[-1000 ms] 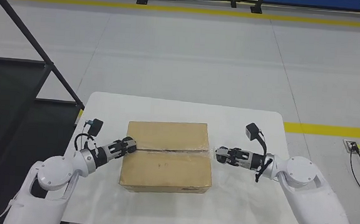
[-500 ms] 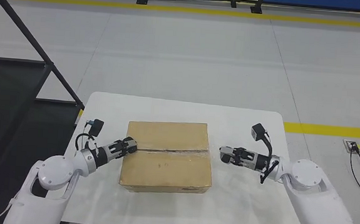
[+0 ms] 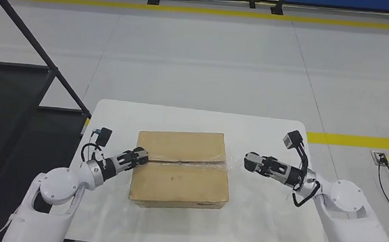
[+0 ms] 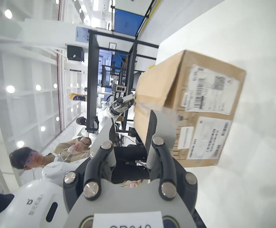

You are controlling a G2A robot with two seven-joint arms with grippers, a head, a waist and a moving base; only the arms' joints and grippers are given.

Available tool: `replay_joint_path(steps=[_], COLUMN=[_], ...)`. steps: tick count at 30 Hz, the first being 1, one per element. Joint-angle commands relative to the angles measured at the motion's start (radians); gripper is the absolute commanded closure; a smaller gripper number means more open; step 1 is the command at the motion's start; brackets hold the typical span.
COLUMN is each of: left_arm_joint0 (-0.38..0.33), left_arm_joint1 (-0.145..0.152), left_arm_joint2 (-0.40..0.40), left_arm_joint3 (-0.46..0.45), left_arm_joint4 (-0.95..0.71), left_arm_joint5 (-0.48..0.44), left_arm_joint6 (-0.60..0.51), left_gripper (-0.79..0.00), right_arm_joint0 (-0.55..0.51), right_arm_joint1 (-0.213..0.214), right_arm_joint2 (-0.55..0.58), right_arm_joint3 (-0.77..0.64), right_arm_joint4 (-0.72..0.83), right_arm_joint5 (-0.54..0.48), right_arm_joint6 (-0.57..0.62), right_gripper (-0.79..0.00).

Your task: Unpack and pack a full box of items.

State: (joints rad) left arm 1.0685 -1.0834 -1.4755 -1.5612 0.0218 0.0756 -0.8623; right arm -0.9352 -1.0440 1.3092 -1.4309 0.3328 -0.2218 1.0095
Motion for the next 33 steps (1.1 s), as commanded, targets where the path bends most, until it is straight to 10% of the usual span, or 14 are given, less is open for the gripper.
replay_joint_path(steps=[1,33], left_arm_joint0=[0.000,0.051], left_arm_joint1=[0.001,0.021], left_arm_joint2=[0.003,-0.035], left_arm_joint3=[0.001,-0.068], left_arm_joint4=[-0.001,-0.072], left_arm_joint5=[-0.003,-0.041], left_arm_joint6=[0.000,0.022], left_gripper=[0.000,0.000], right_arm_joint0=[0.002,0.320], right_arm_joint1=[-0.002,-0.139], right_arm_joint2=[-0.035,-0.461], right_arm_joint3=[-0.067,0.115], right_arm_joint4=[-0.071,-0.255], right_arm_joint5=[0.059,0.416], right_arm_joint6=[-0.016,-0.232], right_gripper=[0.000,0.000])
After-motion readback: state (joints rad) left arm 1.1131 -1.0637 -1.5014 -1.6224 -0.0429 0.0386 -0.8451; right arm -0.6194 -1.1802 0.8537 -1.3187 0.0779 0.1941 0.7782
